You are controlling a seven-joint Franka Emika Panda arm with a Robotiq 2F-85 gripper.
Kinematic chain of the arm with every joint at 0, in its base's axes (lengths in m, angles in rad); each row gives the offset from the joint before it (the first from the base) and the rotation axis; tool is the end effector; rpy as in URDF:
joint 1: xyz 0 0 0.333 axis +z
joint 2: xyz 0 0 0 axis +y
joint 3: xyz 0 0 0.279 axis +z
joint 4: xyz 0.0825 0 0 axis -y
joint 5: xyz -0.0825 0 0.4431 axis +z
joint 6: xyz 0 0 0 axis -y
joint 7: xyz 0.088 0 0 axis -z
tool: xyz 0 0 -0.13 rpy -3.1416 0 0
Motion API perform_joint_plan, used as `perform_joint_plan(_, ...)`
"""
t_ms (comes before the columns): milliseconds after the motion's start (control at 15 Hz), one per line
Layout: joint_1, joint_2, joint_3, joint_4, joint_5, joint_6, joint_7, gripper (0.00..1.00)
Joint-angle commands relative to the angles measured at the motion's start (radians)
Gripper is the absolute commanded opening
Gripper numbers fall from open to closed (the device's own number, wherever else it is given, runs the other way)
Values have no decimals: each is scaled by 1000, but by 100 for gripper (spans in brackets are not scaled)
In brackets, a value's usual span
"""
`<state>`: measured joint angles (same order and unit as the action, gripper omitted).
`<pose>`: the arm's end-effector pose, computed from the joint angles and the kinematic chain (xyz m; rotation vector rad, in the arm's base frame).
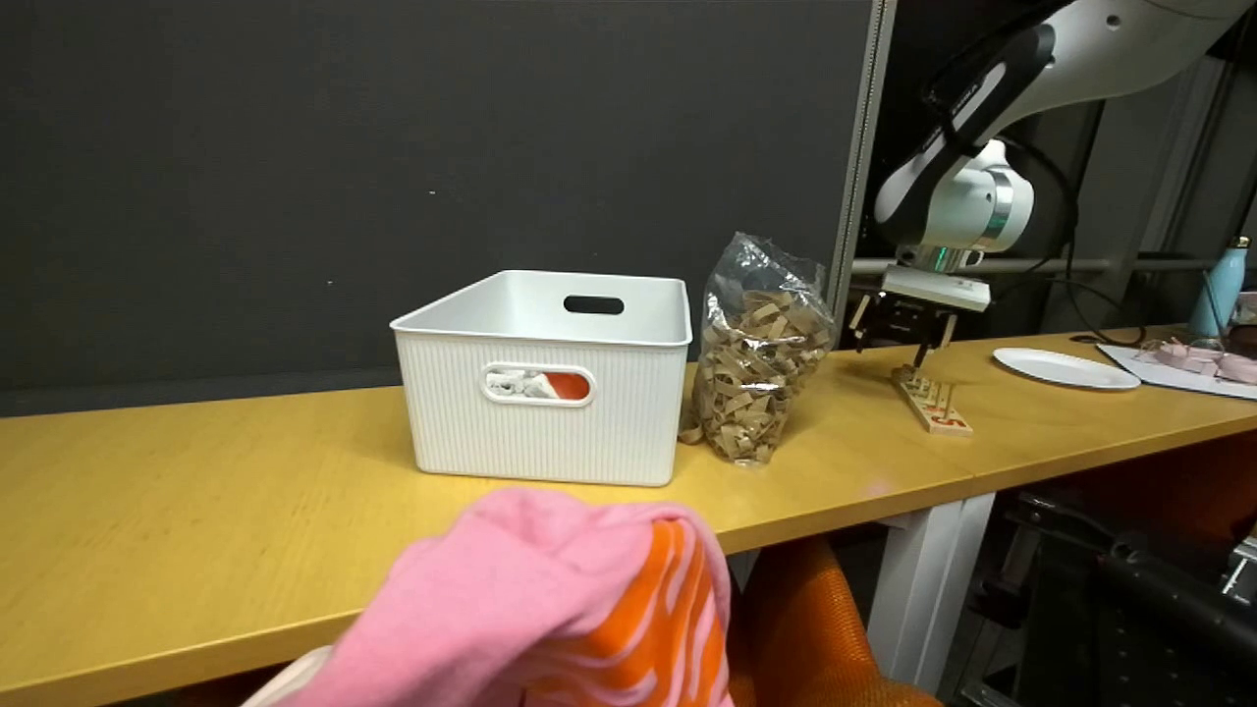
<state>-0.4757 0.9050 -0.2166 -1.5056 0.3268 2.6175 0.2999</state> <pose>0.5807 -0.4662 0.0691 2.6030 -1.6982 0.3719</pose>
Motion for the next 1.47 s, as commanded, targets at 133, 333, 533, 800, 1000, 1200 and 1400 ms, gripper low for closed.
perform_joint_plan(133,-8,-49,4,-73,25,19,-2,100)
perform_joint_plan(333,-13,-34,9,-66,28,12,-2,100)
perform_joint_plan(533,-17,-31,12,-69,31,9,-6,100)
perform_joint_plan(800,-18,-27,12,-69,36,5,-7,87)
perform_joint_plan(1000,-22,-20,13,-62,37,0,-8,85)
perform_joint_plan(1200,-27,-13,14,-55,37,-3,-11,55)
perform_joint_plan(1400,-31,-11,13,-56,37,-4,-11,32)
